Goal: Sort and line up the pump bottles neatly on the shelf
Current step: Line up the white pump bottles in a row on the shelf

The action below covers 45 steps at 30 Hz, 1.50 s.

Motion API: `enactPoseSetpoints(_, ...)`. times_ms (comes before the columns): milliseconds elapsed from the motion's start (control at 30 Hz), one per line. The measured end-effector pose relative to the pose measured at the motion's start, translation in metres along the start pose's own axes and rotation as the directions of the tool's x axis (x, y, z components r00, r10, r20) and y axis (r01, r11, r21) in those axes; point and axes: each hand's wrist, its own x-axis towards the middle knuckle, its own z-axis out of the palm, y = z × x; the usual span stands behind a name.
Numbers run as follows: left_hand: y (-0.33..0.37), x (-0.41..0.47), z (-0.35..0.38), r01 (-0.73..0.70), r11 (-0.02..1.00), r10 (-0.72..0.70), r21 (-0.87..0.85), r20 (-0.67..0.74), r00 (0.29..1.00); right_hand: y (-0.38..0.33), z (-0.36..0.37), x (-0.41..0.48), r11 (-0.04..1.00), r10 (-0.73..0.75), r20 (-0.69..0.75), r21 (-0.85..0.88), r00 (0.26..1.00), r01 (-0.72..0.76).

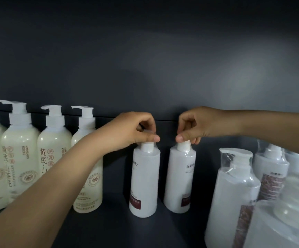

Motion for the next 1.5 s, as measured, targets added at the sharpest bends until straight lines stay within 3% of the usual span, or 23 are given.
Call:
enactPoseSetpoints(67, 0.003, 0.000, 0.005, 0.023, 1.000, -0.022, 0.017, -0.051, 0.998, -0.001, 0.004, 0.001, 0.995, 0.034, -0.076, -0.096, 0.997, -0.041)
enactPoseSetpoints(133, 0.005, 0.003, 0.012, 0.038, 0.985, -0.018, 0.168, -0.118, 0.993, -0.003, 0.006, 0.001, 0.986, 0.060, -0.121, -0.149, 0.991, -0.078)
enactPoseSetpoints(233, 0.004, 0.005, 0.013, 0.035, 0.948, 0.018, 0.317, -0.160, 0.987, -0.005, 0.002, -0.001, 0.991, 0.084, -0.044, -0.099, 0.996, -0.088)
enactPoseSetpoints(333, -0.001, 0.001, -0.001, 0.019, 0.965, -0.010, 0.262, -0.036, 0.999, 0.000, -0.006, -0.006, 0.997, 0.077, 0.105, 0.003, 0.991, -0.078)
enactPoseSetpoints(433, -0.006, -0.001, -0.009, 0.018, 0.980, -0.027, 0.197, 0.042, 0.999, 0.008, -0.008, -0.008, 0.989, 0.080, 0.121, 0.116, 0.989, -0.094)
enactPoseSetpoints(700, -0.004, 0.003, 0.002, 0.048, 0.976, -0.029, 0.214, -0.090, 0.996, 0.005, 0.010, -0.004, 0.969, 0.094, -0.028, 0.232, 0.995, -0.085)
enactPoseSetpoints(900, -0.003, 0.002, -0.001, 0.085, 0.986, -0.077, 0.143, -0.063, 0.995, 0.006, 0.009, -0.009, 0.973, 0.129, 0.138, 0.174, 0.982, -0.152)
enactPoseSetpoints(1100, -0.004, 0.002, 0.000, 0.120, 0.991, -0.116, 0.054, -0.084, 0.990, 0.008, 0.013, -0.005, 0.968, 0.081, 0.099, 0.228, 0.992, -0.102)
enactPoseSetpoints(1500, -0.004, 0.001, 0.000, 0.131, 0.975, -0.116, 0.182, -0.090, 0.989, 0.009, 0.021, 0.000, 0.967, 0.078, 0.047, 0.239, 0.996, -0.087)
